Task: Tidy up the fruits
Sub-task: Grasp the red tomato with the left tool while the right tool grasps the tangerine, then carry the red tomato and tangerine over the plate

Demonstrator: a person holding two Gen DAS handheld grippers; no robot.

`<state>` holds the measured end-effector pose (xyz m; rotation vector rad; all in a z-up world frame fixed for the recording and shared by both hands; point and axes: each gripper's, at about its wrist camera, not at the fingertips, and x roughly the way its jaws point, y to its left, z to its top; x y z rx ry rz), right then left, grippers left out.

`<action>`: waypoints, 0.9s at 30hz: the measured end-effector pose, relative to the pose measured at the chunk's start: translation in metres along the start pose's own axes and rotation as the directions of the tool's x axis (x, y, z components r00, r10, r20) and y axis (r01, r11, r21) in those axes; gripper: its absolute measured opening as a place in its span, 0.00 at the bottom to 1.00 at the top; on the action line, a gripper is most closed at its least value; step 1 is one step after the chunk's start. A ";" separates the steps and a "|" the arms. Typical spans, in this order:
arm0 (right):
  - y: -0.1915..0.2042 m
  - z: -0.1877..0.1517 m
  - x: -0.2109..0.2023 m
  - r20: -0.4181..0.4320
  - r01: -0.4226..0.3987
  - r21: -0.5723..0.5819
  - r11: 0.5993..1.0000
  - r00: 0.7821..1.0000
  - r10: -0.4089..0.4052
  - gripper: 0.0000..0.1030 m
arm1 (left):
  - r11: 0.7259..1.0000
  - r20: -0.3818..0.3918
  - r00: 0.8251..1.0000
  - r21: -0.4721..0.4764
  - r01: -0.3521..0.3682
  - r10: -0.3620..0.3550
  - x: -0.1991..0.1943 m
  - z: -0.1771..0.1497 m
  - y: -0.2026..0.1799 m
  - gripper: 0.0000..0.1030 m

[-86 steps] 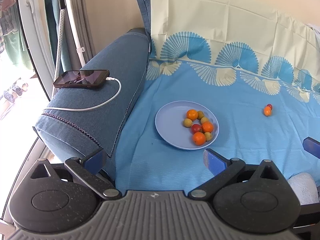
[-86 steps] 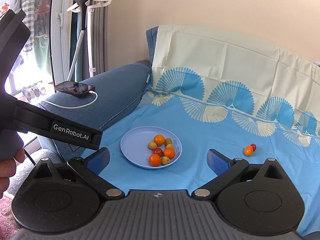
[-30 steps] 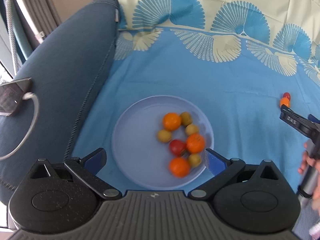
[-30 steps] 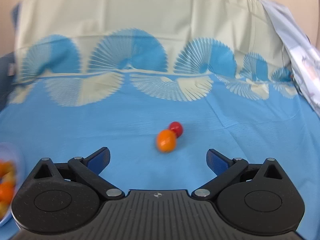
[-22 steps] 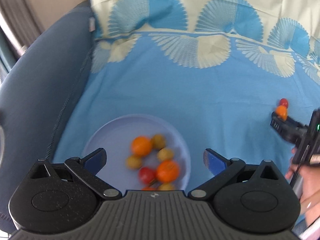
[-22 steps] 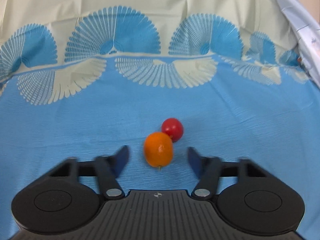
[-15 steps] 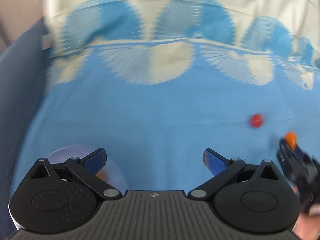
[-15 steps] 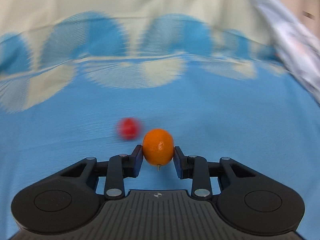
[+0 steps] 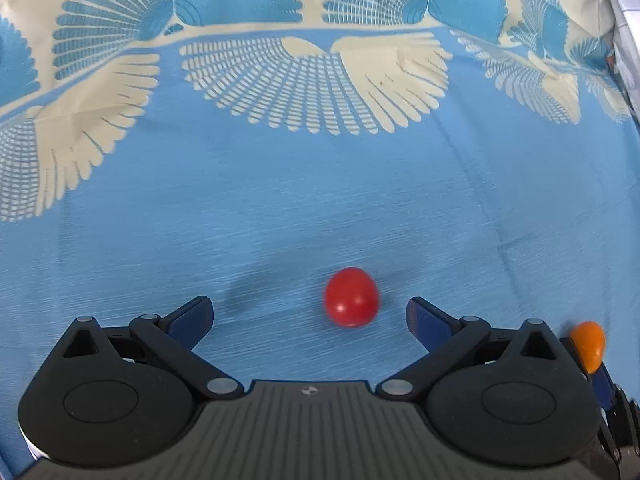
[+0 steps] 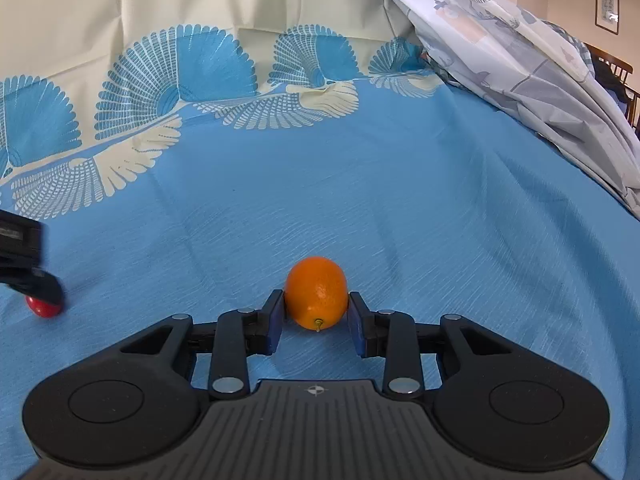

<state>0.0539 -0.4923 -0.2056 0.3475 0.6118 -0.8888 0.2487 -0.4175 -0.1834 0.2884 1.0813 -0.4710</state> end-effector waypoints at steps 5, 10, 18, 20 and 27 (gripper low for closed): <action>0.001 -0.001 -0.001 0.010 0.007 -0.003 1.000 1.000 -0.007 0.34 | 0.999 0.081 0.997 0.036 0.000 -0.003 -0.009 -0.003 -0.003 0.32; 0.001 -0.001 -0.004 0.026 0.010 0.016 1.000 1.000 -0.010 0.33 | 1.000 0.054 0.999 0.005 0.004 -0.004 -0.041 -0.016 0.015 0.31; 0.021 0.014 -0.087 0.139 -0.135 -0.054 0.989 0.980 0.142 0.33 | 0.995 0.085 0.992 -0.051 -0.084 0.088 -0.174 -0.094 0.095 0.31; 0.029 0.011 -0.130 0.134 -0.246 -0.106 0.964 0.957 0.258 0.33 | 0.991 0.080 0.990 -0.071 -0.111 0.116 -0.208 -0.120 0.120 0.31; 0.054 -0.022 -0.279 -0.050 -0.593 -0.253 0.764 0.797 0.602 0.33 | 0.967 0.047 0.979 -0.173 -0.187 0.198 -0.308 -0.212 0.196 0.31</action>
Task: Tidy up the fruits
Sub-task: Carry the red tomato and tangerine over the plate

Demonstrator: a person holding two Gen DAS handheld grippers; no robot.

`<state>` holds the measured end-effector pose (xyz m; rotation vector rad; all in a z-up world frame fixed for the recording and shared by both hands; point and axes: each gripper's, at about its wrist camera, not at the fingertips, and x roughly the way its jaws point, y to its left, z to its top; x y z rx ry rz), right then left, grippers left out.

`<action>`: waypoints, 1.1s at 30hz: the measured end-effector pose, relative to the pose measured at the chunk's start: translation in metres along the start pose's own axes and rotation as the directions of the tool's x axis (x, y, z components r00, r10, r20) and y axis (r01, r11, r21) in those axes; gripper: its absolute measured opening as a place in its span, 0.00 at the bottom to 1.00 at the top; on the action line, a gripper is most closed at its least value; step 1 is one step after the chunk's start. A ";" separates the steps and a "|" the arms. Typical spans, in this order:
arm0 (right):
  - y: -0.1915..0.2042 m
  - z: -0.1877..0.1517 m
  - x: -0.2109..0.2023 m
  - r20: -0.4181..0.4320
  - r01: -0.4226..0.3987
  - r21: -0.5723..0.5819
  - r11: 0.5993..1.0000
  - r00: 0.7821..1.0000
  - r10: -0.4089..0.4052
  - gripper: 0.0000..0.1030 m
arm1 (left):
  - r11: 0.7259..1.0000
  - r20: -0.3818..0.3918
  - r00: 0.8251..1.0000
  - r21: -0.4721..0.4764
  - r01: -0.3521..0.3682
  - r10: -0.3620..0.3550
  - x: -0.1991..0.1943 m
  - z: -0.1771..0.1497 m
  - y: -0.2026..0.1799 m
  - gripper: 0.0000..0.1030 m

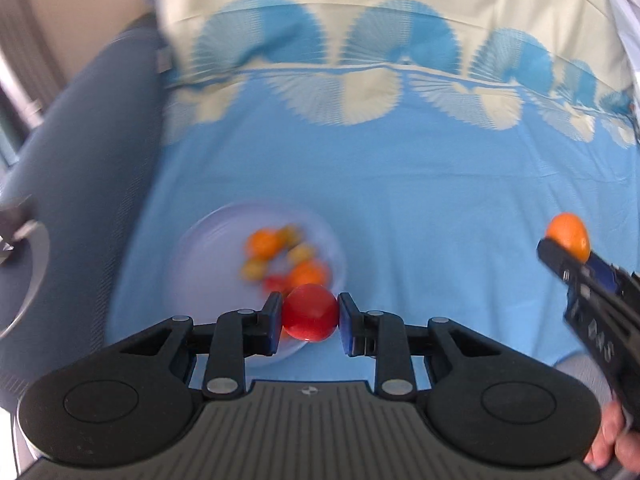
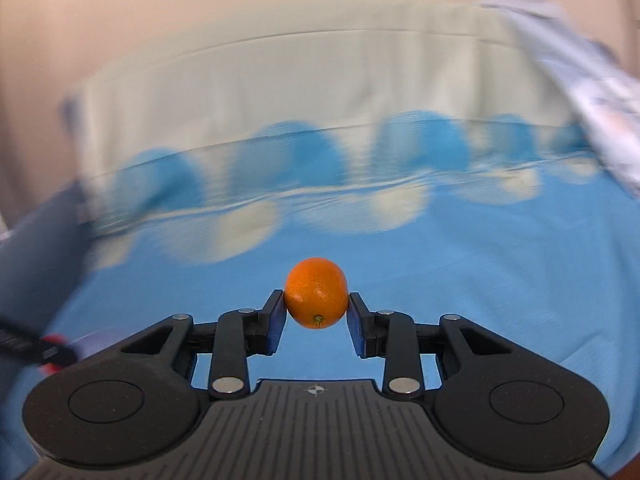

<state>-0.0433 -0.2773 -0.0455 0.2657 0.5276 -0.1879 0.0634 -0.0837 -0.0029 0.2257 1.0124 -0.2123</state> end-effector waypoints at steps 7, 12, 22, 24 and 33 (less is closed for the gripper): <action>0.090 -0.022 -0.075 -0.099 -0.231 -0.162 0.959 0.971 0.217 0.34 | 0.994 0.017 0.999 -0.102 -0.035 0.037 -0.058 -0.064 0.070 0.31; 0.127 -0.043 -0.110 -0.155 -0.299 -0.257 0.919 0.951 0.266 0.34 | 0.988 0.013 1.000 -0.152 -0.017 0.020 -0.077 -0.102 0.096 0.31; 0.148 -0.052 -0.139 -0.157 -0.286 -0.336 0.898 0.957 0.246 0.34 | 0.970 0.058 0.998 -0.240 0.048 -0.035 -0.097 -0.132 0.120 0.31; 0.149 -0.053 -0.141 -0.155 -0.282 -0.344 0.895 0.958 0.242 0.34 | 0.967 0.064 0.997 -0.248 0.053 -0.038 -0.099 -0.134 0.122 0.31; 0.151 -0.053 -0.141 -0.147 -0.270 -0.354 0.895 0.962 0.232 0.34 | 0.969 0.076 0.996 -0.243 0.052 -0.035 -0.101 -0.133 0.121 0.31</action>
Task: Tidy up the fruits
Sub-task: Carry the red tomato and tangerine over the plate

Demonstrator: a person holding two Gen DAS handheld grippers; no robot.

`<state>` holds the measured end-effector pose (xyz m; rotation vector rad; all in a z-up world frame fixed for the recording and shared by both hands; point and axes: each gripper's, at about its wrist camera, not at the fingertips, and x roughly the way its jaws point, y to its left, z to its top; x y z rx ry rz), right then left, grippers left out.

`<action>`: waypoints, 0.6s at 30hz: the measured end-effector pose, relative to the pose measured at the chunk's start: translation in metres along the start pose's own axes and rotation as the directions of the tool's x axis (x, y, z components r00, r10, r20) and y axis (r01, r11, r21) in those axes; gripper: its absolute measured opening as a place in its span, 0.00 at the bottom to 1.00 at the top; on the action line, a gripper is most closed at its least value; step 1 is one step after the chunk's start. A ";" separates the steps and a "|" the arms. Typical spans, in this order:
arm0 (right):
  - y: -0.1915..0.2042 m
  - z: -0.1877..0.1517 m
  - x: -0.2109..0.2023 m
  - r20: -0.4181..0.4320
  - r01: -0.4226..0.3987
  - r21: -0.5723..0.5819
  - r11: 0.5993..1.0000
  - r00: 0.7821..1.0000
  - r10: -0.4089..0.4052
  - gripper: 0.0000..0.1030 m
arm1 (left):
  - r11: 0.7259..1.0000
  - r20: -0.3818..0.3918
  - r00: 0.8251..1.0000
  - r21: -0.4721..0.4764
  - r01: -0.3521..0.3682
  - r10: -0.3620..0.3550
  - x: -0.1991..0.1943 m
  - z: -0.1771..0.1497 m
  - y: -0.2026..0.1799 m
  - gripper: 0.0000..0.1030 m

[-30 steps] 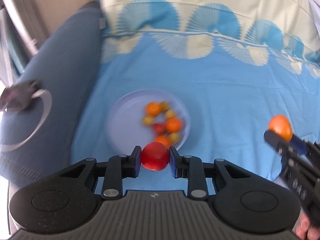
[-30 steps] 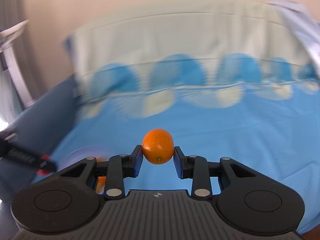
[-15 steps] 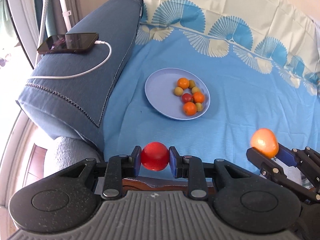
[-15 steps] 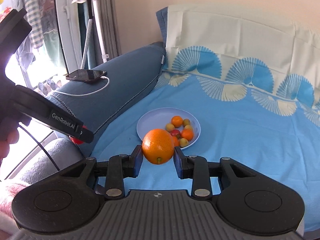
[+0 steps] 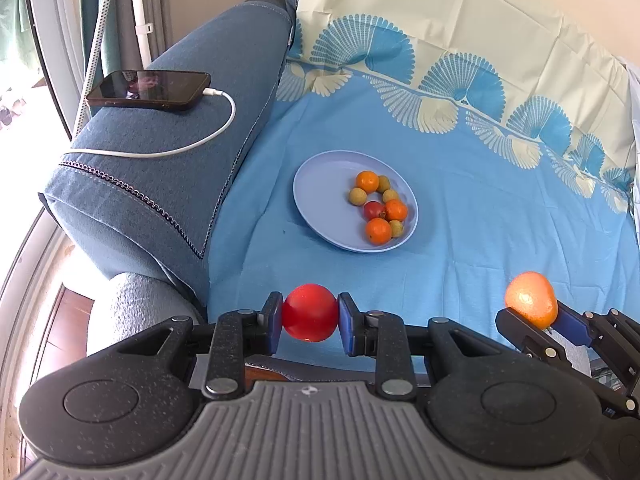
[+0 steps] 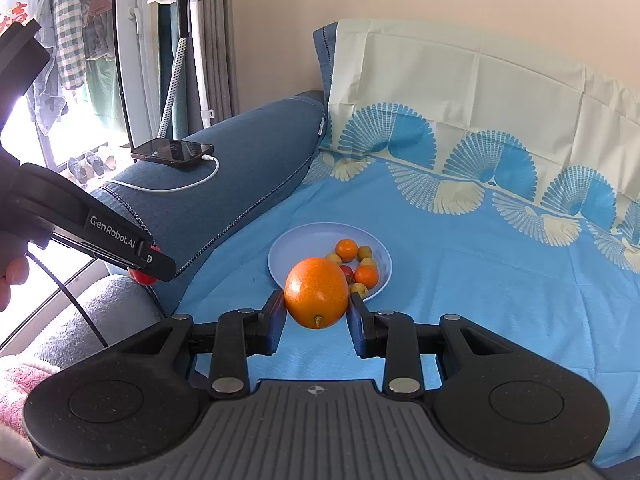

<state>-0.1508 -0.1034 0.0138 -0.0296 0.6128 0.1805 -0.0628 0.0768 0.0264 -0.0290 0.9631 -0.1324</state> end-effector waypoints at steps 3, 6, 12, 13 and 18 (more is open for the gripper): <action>0.000 0.000 0.001 0.000 0.001 0.001 1.000 1.000 -0.001 0.34 | 1.000 0.002 1.000 0.008 0.000 0.000 0.000 0.001 -0.002 0.31; -0.001 -0.001 0.001 -0.001 0.001 0.002 1.000 1.000 -0.001 0.34 | 1.000 0.001 1.000 0.013 -0.001 0.001 0.001 0.002 -0.003 0.31; -0.002 -0.002 0.001 -0.005 0.002 0.008 1.000 1.000 -0.002 0.34 | 1.000 0.001 1.000 0.021 -0.004 0.004 0.002 0.003 -0.005 0.31; -0.002 -0.003 0.001 -0.006 0.002 0.010 1.000 1.000 -0.002 0.34 | 1.000 0.000 1.000 0.022 -0.004 0.004 0.003 0.004 -0.005 0.31; 0.000 -0.002 0.003 -0.012 0.006 0.018 1.000 1.000 -0.005 0.34 | 1.000 -0.008 1.000 0.022 -0.003 0.003 0.005 0.004 -0.004 0.31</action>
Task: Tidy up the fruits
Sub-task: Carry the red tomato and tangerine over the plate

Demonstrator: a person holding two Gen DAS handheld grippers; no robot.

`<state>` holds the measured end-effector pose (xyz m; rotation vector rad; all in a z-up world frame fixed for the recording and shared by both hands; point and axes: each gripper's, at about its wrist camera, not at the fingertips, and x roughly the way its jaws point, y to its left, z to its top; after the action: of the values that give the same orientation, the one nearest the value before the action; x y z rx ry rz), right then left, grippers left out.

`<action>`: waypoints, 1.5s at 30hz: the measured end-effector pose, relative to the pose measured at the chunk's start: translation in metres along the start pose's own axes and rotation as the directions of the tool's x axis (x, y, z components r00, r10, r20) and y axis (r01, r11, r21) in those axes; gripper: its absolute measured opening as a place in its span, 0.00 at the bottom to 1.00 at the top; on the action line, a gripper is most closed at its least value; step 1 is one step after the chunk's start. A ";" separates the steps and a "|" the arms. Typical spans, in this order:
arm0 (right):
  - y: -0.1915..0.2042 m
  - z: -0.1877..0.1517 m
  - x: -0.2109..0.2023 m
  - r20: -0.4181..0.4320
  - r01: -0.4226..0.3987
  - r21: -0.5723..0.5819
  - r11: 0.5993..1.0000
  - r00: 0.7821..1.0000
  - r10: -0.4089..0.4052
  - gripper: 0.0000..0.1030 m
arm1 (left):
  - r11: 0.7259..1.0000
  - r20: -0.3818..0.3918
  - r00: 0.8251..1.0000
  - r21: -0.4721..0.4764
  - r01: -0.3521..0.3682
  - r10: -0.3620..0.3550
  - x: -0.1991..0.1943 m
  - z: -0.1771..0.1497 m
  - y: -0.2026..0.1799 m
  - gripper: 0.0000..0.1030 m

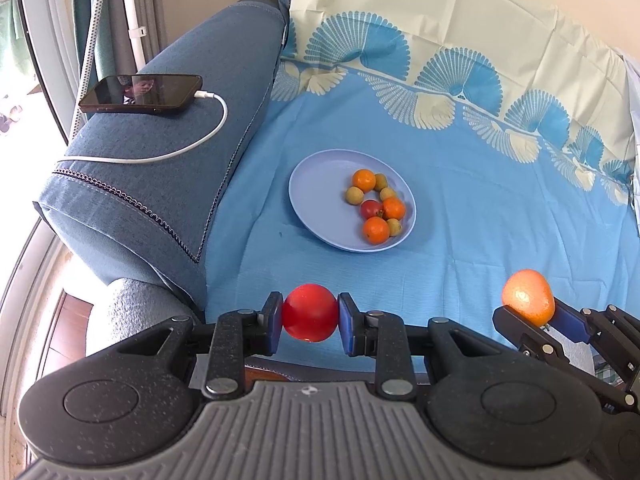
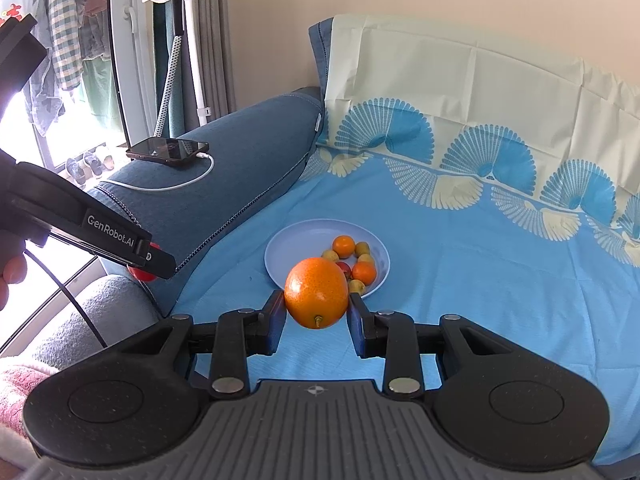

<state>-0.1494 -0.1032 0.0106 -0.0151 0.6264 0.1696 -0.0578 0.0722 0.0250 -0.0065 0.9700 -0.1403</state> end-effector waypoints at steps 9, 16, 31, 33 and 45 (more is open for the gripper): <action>0.001 0.001 0.004 -0.013 0.001 0.004 1.000 1.000 -0.001 0.34 | 1.000 -0.010 1.000 -0.001 0.000 0.000 0.005 0.001 0.000 0.31; 0.000 0.002 0.009 -0.027 0.002 0.007 1.000 1.000 -0.002 0.34 | 1.000 -0.026 1.000 -0.010 0.001 -0.001 0.012 0.003 0.002 0.31; -0.005 0.008 0.039 -0.078 0.002 0.022 1.000 0.997 0.000 0.34 | 0.999 -0.038 0.999 -0.039 -0.009 0.008 0.041 0.032 0.008 0.31; -0.007 0.011 0.046 -0.078 0.001 0.025 1.000 0.997 0.001 0.34 | 0.999 -0.034 0.999 -0.044 -0.014 0.013 0.047 0.041 0.009 0.31; -0.031 0.036 0.127 -0.094 0.011 0.045 0.999 0.996 -0.007 0.34 | 0.998 -0.027 0.999 -0.052 -0.028 0.027 0.117 0.099 0.000 0.31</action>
<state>-0.0223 -0.1125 -0.0352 0.0178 0.7236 0.1463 0.0889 0.0518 -0.0155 -0.0396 0.9999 -0.0897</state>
